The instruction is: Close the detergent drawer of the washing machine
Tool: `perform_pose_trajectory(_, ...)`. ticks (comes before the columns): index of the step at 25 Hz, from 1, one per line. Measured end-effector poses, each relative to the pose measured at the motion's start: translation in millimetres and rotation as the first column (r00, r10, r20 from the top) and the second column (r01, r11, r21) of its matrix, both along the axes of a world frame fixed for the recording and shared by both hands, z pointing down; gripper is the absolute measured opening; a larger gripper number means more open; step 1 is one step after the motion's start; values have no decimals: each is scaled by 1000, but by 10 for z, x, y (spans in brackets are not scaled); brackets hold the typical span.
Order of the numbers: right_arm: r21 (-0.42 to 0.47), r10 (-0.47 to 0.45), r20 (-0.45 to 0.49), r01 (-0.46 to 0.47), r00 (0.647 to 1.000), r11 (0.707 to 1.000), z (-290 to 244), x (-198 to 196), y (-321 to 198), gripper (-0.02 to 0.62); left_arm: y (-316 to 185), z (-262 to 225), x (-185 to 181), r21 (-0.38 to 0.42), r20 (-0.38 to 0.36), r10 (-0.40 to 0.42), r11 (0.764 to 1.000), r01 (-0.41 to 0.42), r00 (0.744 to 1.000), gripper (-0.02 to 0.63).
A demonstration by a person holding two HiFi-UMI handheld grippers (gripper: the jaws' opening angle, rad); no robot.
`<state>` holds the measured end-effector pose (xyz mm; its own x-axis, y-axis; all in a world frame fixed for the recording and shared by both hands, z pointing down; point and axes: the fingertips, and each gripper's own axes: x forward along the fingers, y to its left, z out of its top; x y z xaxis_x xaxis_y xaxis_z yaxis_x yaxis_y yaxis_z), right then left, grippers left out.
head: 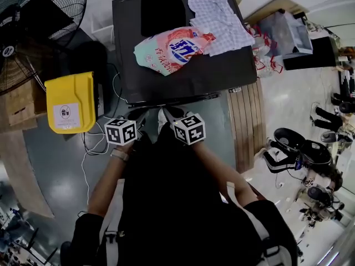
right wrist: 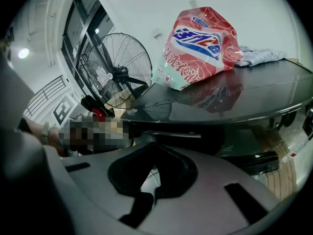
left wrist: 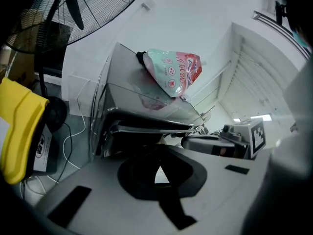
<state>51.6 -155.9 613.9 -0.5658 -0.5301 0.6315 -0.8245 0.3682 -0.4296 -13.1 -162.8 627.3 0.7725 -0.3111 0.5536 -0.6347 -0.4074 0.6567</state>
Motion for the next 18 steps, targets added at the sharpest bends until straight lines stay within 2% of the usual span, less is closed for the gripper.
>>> perform_pose_trajectory(13, -34, -86, -3, 85, 996, 996, 70, -79, -33, 15, -39, 145, 27, -30, 33, 16, 999, -15, 999, 11)
perform_pose_trajectory(18, -7, -63, -10, 63, 998, 998, 31, -35, -161, 15, -179, 131, 7, -27, 29, -10, 1000, 11, 1000, 11)
